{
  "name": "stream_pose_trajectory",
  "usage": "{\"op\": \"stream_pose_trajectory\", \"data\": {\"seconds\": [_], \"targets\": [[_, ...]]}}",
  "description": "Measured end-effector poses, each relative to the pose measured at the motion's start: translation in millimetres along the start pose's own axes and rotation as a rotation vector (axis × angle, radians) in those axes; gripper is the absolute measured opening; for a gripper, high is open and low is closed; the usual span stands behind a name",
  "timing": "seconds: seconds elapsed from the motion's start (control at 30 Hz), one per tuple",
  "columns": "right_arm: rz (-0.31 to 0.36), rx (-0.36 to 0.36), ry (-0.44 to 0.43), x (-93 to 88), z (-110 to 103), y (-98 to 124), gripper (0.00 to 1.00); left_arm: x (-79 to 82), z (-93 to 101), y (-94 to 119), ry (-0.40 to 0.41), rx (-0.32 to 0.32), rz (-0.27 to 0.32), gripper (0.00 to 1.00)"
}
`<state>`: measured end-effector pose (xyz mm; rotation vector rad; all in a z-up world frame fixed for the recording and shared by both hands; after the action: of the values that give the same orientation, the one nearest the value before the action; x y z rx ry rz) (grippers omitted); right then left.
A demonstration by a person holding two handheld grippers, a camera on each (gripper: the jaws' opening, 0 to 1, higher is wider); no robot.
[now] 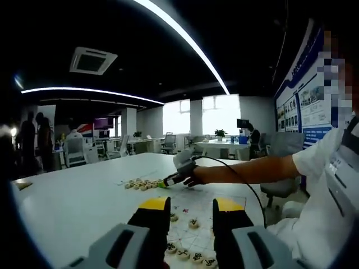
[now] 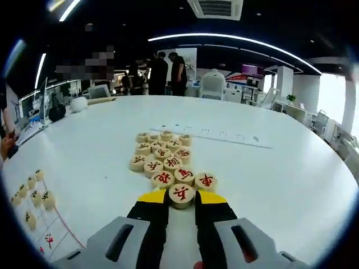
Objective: Pick up the chess pieces one by one and place each piece onto its starting position on the chessboard, setting the pieces on their correct points until all the chess pieces are arranged in the starting layout
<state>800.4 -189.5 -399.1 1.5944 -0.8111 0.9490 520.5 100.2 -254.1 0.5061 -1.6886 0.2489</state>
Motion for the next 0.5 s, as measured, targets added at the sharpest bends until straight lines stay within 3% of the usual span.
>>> {"op": "stream_pose_trajectory", "data": {"seconds": [0.3, 0.5], "targets": [[0.037, 0.017, -0.015, 4.6, 2, 14, 0.19, 3.5, -1.3, 3, -0.002, 0.004, 0.013, 0.32], [0.04, 0.092, 0.063, 5.0, -17, 53, 0.19, 3.3, -1.1, 0, -0.009, 0.002, 0.009, 0.32]]}}
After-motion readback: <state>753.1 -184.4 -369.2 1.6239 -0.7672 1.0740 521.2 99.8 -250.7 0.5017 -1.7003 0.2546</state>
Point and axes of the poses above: the point that each gripper's makers call its tool centre point, and the gripper's own axes: y roughly backward along the fingers, z roughly to its right, x roughly out of its top, the point moved 1 cm from there along y, roughly backward along the fingers, and after that the axes turned 11 degrees about -y, right-handed, at the moved point
